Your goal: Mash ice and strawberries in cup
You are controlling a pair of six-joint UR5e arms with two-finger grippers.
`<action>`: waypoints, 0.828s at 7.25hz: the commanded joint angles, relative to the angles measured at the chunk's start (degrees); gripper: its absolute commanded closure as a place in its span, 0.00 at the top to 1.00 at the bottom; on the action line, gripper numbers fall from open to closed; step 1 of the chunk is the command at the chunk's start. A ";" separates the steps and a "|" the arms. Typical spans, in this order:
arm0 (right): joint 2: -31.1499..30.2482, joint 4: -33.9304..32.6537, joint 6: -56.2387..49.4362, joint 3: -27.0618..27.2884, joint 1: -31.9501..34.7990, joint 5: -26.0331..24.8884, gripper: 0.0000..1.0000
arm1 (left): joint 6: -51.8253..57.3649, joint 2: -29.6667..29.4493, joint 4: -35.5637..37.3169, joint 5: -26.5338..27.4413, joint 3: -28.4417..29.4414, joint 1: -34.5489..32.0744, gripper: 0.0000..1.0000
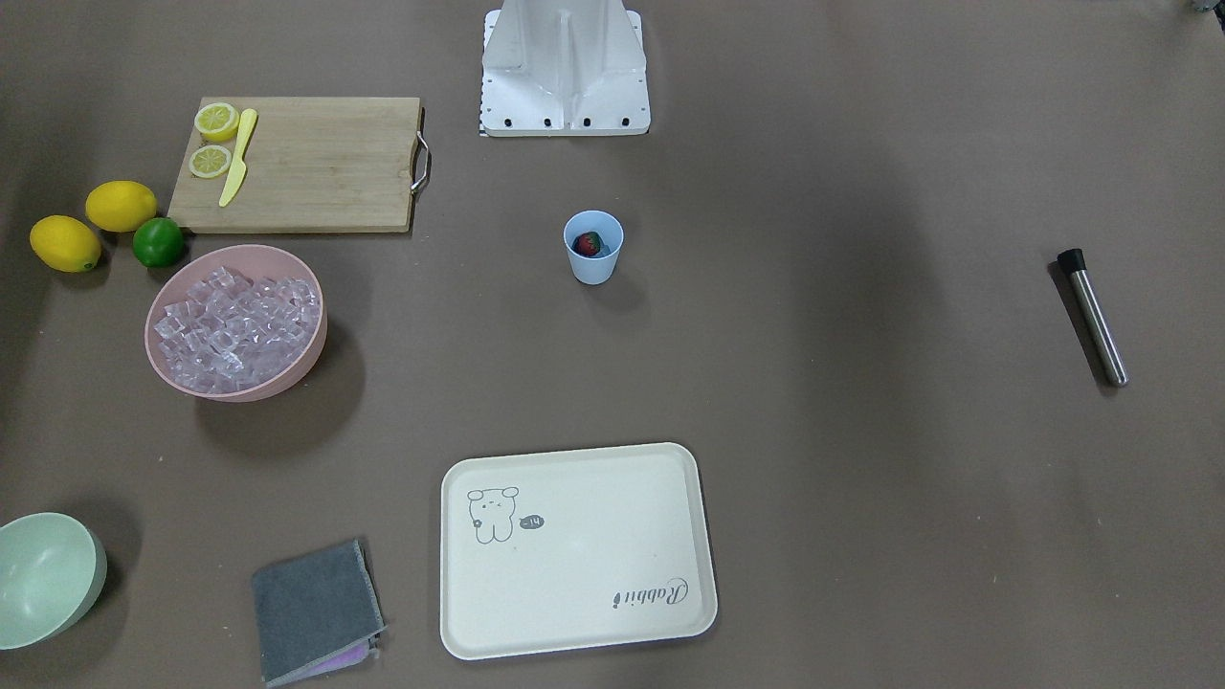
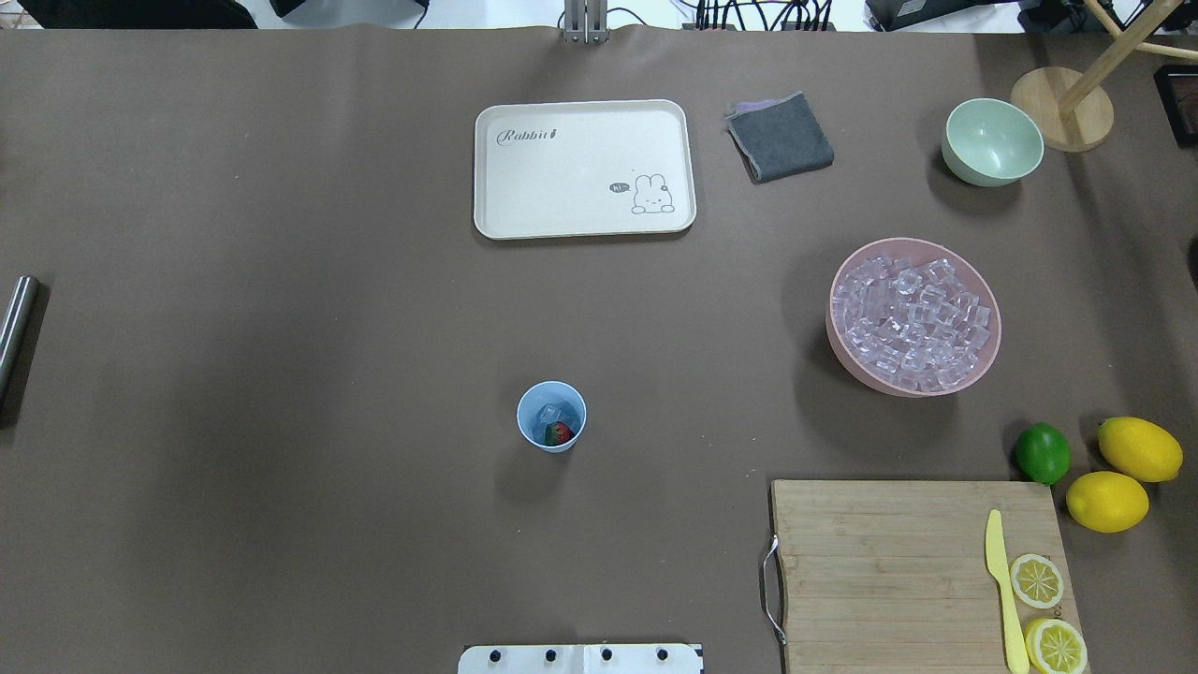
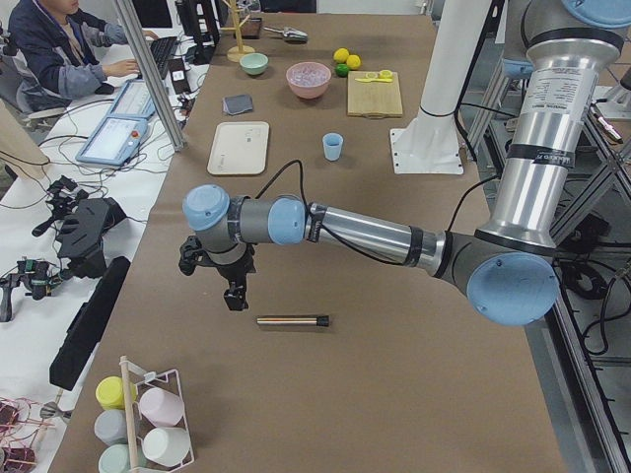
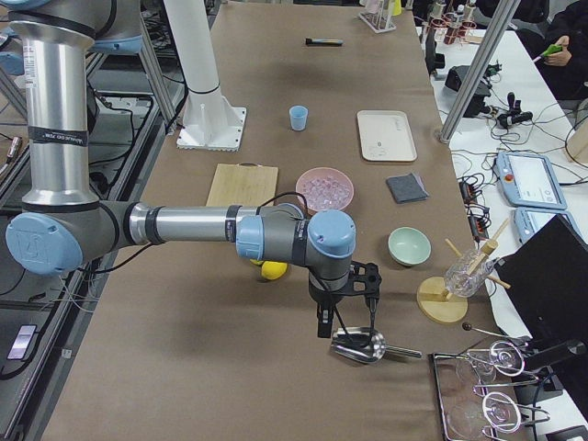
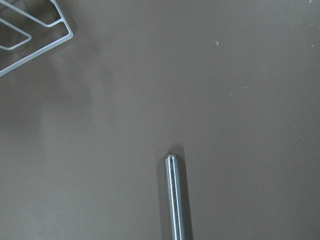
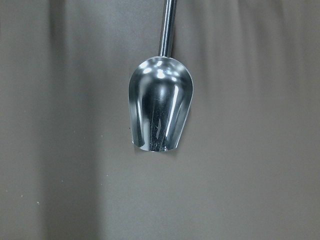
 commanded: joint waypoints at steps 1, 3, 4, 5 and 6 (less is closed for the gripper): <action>0.00 -0.18 0.00 0.04 0.00 0.10 1.00 | 0.61 0.22 -2.88 -0.26 5.17 -3.83 0.98; 0.09 -0.19 0.00 0.04 -0.26 0.19 1.00 | 4.99 0.74 -3.85 -0.26 8.09 -4.99 0.98; 0.09 -0.27 0.00 0.04 -0.44 0.27 1.00 | 4.83 1.53 -3.94 -0.35 8.09 -5.08 0.98; 0.00 -0.36 0.09 0.04 -0.53 0.80 1.00 | 4.49 1.45 -4.03 -0.35 7.92 -5.08 0.98; 0.00 -0.36 0.09 -0.05 -0.62 0.89 1.00 | 4.31 1.45 -4.03 -0.35 7.92 -5.08 0.98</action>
